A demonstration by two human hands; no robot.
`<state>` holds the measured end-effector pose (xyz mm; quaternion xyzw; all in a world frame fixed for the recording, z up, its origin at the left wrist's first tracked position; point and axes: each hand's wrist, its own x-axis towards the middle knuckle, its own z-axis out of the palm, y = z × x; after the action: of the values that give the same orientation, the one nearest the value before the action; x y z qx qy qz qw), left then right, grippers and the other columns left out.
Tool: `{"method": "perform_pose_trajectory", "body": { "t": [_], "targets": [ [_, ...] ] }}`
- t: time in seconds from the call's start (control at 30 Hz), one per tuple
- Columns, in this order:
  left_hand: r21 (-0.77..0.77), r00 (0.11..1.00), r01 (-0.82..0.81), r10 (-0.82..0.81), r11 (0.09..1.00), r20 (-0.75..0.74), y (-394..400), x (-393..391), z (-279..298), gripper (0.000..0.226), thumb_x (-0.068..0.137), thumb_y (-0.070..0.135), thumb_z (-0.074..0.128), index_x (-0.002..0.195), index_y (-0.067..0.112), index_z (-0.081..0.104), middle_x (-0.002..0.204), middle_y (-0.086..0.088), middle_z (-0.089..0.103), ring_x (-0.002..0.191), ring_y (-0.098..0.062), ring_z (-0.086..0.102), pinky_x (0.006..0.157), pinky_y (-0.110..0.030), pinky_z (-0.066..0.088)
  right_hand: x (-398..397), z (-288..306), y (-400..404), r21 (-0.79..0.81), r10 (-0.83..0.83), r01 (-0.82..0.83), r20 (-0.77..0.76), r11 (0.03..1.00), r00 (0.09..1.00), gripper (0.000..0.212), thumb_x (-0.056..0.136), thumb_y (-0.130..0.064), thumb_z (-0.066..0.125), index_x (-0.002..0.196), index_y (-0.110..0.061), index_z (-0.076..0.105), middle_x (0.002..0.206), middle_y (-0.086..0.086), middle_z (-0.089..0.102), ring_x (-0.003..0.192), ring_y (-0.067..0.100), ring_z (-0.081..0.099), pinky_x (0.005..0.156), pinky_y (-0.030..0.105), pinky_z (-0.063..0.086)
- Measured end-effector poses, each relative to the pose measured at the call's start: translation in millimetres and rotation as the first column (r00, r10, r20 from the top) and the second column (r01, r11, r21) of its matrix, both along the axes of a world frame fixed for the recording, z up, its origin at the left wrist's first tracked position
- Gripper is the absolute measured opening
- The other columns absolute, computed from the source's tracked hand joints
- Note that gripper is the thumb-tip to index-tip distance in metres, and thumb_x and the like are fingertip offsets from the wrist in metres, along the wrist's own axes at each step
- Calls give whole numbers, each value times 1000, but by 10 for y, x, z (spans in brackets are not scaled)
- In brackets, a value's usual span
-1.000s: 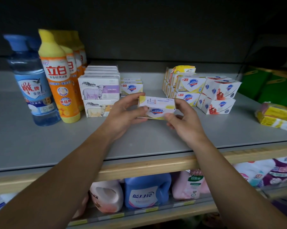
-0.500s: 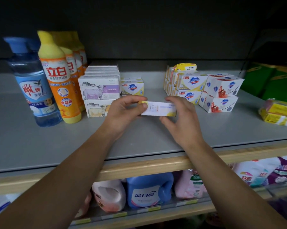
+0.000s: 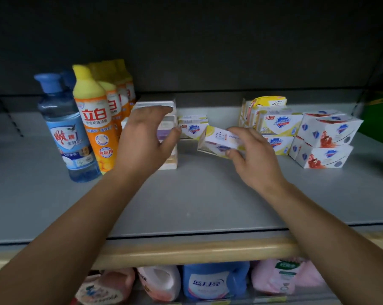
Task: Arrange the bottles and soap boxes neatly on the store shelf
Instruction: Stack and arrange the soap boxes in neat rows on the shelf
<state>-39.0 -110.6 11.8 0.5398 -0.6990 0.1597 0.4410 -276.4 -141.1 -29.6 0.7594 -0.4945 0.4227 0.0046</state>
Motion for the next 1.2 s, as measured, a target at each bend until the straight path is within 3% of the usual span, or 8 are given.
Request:
{"method": "perform_pose_trajectory", "body": {
  "t": [0.1, 0.17, 0.27, 0.53, 0.77, 0.9, 1.07, 1.2],
  "targets": [
    [50, 965, -135, 121, 990, 231, -198, 181, -49, 51, 91, 44, 57, 133, 15, 56, 136, -10, 56, 129, -31, 46, 109, -45, 32, 104, 13, -292, 23, -6, 7, -39, 1000, 999, 45, 87, -13, 68, 131, -16, 58, 123, 8, 56, 114, 30, 52, 96, 35, 39],
    [71, 941, -204, 175, 977, 291, -289, 233, -135, 54, 91, 47, 54, 137, 19, 52, 141, -7, 52, 133, -30, 42, 116, -50, 21, 202, 0, -484, 37, -18, 21, -82, 999, 996, 47, 87, -13, 67, 133, -17, 57, 124, 8, 55, 114, 30, 53, 98, 41, 41],
    [40, 937, -237, 217, 971, 275, -376, 220, -249, 52, 90, 51, 49, 135, 23, 52, 137, -4, 54, 128, -28, 45, 117, -49, 15, 359, -23, -762, 55, 26, -20, -112, 998, 993, 49, 88, -10, 65, 135, -16, 55, 126, 10, 55, 116, 32, 53, 99, 40, 42],
    [-18, 956, -213, 212, 977, 204, -446, 236, -283, 51, 87, 53, 52, 129, 26, 56, 130, 0, 58, 121, -26, 48, 113, -45, 20, 714, -127, -1418, 89, 61, -38, -269, 995, 961, 44, 92, -16, 62, 136, -19, 57, 131, 9, 55, 123, 33, 42, 104, 35, 36],
    [-19, 969, -188, 188, 982, 160, -459, 225, -285, 50, 84, 49, 56, 127, 24, 59, 129, 0, 59, 120, -25, 49, 114, -45, 18, 752, -206, -1562, 72, 32, -11, -296, 997, 955, 45, 93, -17, 59, 139, -18, 55, 137, 11, 53, 126, 35, 41, 107, 36, 33],
    [-5, 968, -190, 188, 982, 165, -443, 221, -277, 51, 85, 50, 54, 128, 24, 58, 130, 0, 59, 122, -25, 49, 114, -46, 20, 731, -111, -1419, 146, 22, 42, -409, 988, 912, 60, 92, -35, 59, 147, -22, 41, 146, 8, 43, 136, 31, 32, 114, 37, 26],
    [-7, 966, -190, 189, 982, 177, -428, 220, -278, 50, 86, 49, 52, 128, 23, 57, 130, -1, 58, 120, -26, 49, 113, -46, 21, 567, -42, -898, 205, 14, 56, -328, 977, 945, 58, 92, -34, 58, 145, -19, 43, 146, 7, 44, 136, 29, 36, 113, 29, 24],
    [37, 958, -214, 202, 976, 206, -385, 187, -242, 51, 87, 49, 53, 130, 23, 54, 132, -3, 56, 123, -28, 47, 113, -48, 20, 182, -101, -399, 270, -22, 105, -293, 957, 956, 55, 92, -37, 58, 142, -19, 46, 143, 5, 47, 135, 27, 39, 112, 32, 30]
  ]
}}
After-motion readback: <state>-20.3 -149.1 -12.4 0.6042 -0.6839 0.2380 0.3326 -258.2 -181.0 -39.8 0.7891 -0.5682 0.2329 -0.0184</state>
